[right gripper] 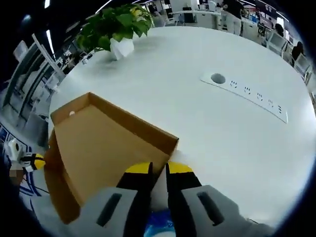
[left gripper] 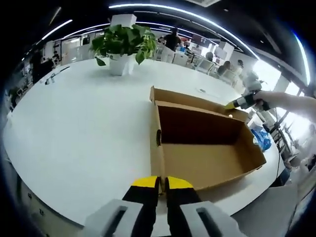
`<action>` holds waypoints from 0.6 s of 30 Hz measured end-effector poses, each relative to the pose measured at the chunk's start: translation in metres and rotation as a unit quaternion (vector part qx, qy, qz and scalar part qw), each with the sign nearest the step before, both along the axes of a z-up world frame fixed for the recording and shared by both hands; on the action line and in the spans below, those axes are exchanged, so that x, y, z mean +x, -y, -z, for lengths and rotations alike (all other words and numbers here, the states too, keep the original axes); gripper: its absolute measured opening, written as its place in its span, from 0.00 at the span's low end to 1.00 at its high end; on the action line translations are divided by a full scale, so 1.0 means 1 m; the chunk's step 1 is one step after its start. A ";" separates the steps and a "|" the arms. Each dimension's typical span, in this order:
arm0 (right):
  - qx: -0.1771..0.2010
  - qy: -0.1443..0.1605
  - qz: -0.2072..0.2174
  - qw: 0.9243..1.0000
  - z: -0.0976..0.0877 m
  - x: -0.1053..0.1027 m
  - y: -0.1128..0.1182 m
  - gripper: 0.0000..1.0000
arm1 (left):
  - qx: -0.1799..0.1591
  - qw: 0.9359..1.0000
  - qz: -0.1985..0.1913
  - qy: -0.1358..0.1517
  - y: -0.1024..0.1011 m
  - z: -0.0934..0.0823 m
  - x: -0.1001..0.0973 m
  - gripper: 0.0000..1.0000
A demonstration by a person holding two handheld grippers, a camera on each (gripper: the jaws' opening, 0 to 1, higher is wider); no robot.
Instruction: Operate the shoe box by opening the lid, removing the specified soft item, and placing it in the target area until the item is outside and the box remains undamaged.
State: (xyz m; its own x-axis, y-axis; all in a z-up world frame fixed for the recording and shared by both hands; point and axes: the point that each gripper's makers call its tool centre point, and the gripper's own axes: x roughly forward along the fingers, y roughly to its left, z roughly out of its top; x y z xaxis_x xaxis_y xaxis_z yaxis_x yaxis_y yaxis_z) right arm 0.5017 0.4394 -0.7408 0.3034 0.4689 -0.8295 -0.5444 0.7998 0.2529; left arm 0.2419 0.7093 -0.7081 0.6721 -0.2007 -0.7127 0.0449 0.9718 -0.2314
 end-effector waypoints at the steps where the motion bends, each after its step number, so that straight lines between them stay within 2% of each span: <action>1: -0.001 0.000 0.001 1.000 0.000 0.000 0.000 0.08 | 0.001 1.000 0.000 -0.001 0.000 0.000 0.000 0.04; 12: 0.004 0.001 0.042 0.999 -0.011 -0.001 0.004 0.04 | -0.004 1.000 -0.002 -0.004 0.001 0.001 0.000 0.04; 18: 0.014 0.005 0.047 0.999 -0.020 0.001 0.005 0.02 | -0.003 1.000 -0.002 -0.001 0.002 0.000 0.000 0.04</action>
